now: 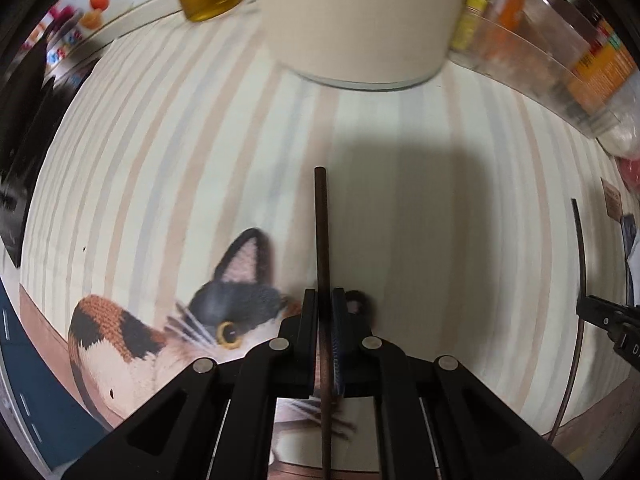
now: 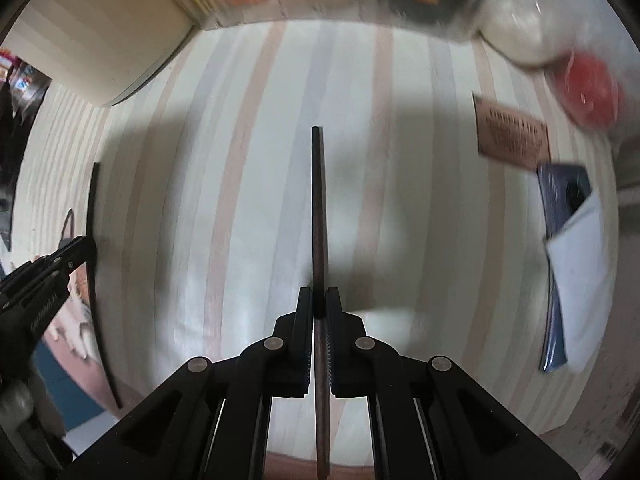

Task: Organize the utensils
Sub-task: 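Close the left tool on a dark chopstick while the right tool grasps another, then lift both dark chopsticks upright off the cloth toward the beige holder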

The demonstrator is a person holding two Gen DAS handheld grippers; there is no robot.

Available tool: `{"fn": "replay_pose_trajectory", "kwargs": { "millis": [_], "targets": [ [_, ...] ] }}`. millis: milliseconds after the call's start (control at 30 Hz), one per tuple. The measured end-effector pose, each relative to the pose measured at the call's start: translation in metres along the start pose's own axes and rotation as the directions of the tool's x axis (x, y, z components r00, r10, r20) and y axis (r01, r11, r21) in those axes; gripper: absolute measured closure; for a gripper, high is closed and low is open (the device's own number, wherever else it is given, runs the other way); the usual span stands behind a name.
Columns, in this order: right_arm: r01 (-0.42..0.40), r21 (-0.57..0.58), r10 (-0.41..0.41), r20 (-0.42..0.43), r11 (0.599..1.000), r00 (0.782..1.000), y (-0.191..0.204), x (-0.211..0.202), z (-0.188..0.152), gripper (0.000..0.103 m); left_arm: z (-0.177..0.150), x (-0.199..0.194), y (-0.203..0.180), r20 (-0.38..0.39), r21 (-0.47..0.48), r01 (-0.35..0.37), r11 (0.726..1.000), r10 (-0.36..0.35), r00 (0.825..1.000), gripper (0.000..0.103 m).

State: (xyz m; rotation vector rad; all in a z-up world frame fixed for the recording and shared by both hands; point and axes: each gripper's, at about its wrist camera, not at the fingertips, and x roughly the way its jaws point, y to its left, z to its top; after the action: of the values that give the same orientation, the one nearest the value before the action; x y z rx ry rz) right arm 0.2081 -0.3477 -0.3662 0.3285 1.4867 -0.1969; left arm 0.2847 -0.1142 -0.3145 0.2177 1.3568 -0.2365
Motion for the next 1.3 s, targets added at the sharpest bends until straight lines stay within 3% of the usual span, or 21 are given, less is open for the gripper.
{"fn": "replay_pose_trajectory", "kwargs": {
  "millis": [100,233,533,800,867,900,1300],
  "targets": [
    [-0.001,0.004,0.001,-0.029,1.0,1.0,-0.005,0.006,0.006,0.097,0.0,0.0,0.002,-0.003,-0.003,0.002,1.0,-0.002,1.0,0.099],
    [0.054,-0.069,-0.059,-0.068,0.996,0.996,0.01,0.006,0.019,0.096,0.003,0.004,0.002,0.005,0.001,-0.007,1.0,0.007,1.0,0.099],
    [0.182,-0.123,-0.179,0.03,0.976,0.983,0.041,0.017,0.022,0.095,0.001,0.001,0.003,0.008,-0.011,0.006,1.0,-0.006,1.0,0.099],
    [0.162,-0.096,-0.16,0.028,0.982,0.987,0.044,0.033,0.026,0.095,0.0,0.001,0.003,0.012,0.005,-0.009,1.0,0.009,1.0,0.098],
    [0.159,-0.09,-0.157,0.03,0.983,0.987,0.035,0.026,0.034,0.095,0.001,0.002,0.0,0.013,0.012,-0.014,1.0,0.014,1.0,0.098],
    [0.16,-0.088,-0.157,0.033,0.983,0.987,0.038,0.016,0.021,0.095,0.002,0.002,-0.001,0.014,0.017,-0.016,1.0,0.016,1.0,0.098],
    [0.16,-0.07,-0.158,0.04,0.985,0.987,0.038,0.017,0.02,0.095,0.003,0.002,-0.001,0.014,0.03,-0.017,0.999,0.017,1.0,0.098]
  ]
}}
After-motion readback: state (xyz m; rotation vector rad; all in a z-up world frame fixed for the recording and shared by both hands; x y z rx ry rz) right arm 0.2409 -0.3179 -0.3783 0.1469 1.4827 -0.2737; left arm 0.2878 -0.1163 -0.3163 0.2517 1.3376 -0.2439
